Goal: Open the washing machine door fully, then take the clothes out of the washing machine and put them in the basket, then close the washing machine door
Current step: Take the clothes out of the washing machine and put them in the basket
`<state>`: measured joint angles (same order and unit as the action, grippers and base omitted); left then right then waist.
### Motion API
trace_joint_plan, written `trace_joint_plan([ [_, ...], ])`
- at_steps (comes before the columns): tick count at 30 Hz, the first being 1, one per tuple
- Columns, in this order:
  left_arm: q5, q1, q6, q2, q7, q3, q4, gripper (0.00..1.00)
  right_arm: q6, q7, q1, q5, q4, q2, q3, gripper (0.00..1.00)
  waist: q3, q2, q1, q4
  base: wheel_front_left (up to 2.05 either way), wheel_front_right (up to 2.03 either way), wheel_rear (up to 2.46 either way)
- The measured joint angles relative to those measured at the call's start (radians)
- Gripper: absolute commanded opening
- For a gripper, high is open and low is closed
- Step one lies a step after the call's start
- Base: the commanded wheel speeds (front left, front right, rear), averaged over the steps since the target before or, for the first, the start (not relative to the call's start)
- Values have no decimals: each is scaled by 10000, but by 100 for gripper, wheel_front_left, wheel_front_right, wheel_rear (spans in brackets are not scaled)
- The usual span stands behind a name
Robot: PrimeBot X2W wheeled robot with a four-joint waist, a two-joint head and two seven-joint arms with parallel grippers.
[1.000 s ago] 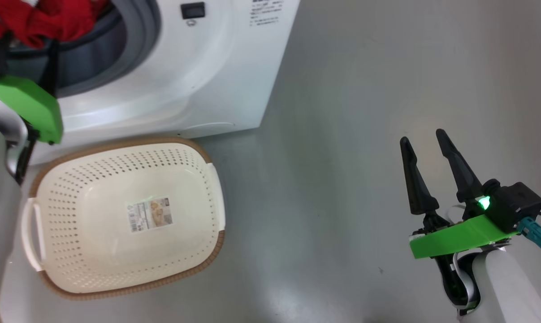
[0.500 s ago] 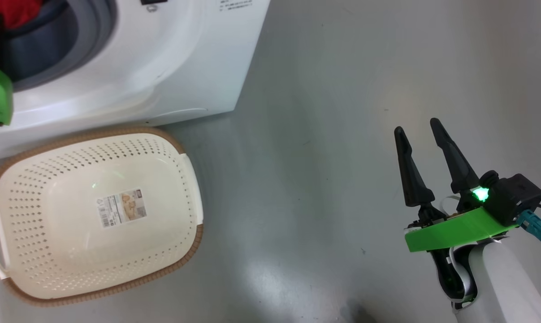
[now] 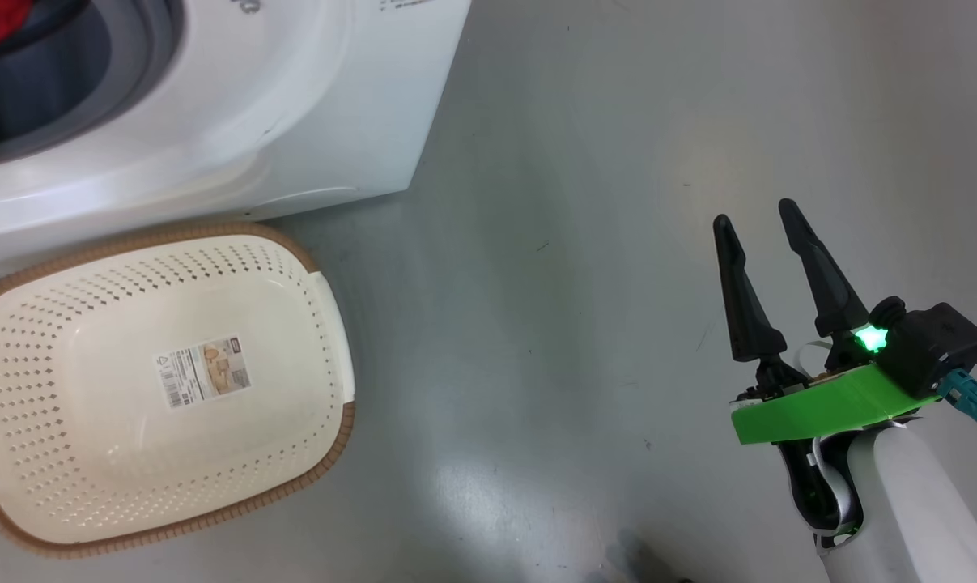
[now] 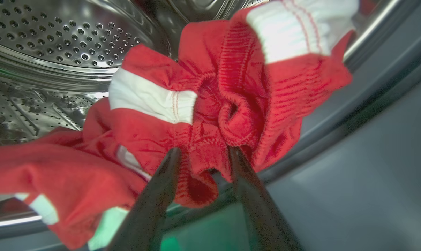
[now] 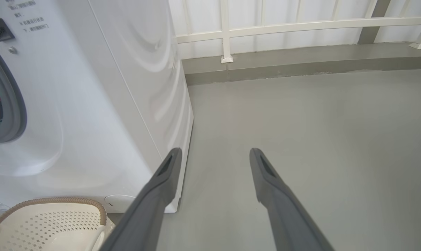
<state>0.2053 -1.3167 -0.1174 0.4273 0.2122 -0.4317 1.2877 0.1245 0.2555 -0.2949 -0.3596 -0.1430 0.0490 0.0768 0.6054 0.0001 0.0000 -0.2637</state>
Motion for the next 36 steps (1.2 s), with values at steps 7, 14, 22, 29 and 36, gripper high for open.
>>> trace_joint_plan([
  [7, 109, -12, 38, -4, -8, -10, 58, 0, 0, 0, -8, 0, 42, 0, -8, 100, -11, 0, 0, -7, 0, 0, 0],
  [14, 665, 35, 38, -211, 272, 205, 84, 0, 0, -2, -6, 2, 50, 0, -65, 100, -209, 0, 1, 110, 0, 0, 0],
  [22, 1601, 1291, 186, -443, 376, 1369, -1651, 0, 0, 0, 39, 115, -25, -2, -288, 100, -795, 0, 0, 362, 0, 0, 0],
  [29, 1779, 3535, 305, -721, 374, 2633, -3822, 0, 0, 0, 472, 420, -150, -2, -382, 100, -1526, 0, 0, 620, 0, 0, 0],
  [36, 1521, 5475, 311, -1407, 374, 3883, -5822, 0, 0, 0, 997, 568, -270, -4, -623, 100, -2320, 0, 0, 923, 0, 0, 0],
])
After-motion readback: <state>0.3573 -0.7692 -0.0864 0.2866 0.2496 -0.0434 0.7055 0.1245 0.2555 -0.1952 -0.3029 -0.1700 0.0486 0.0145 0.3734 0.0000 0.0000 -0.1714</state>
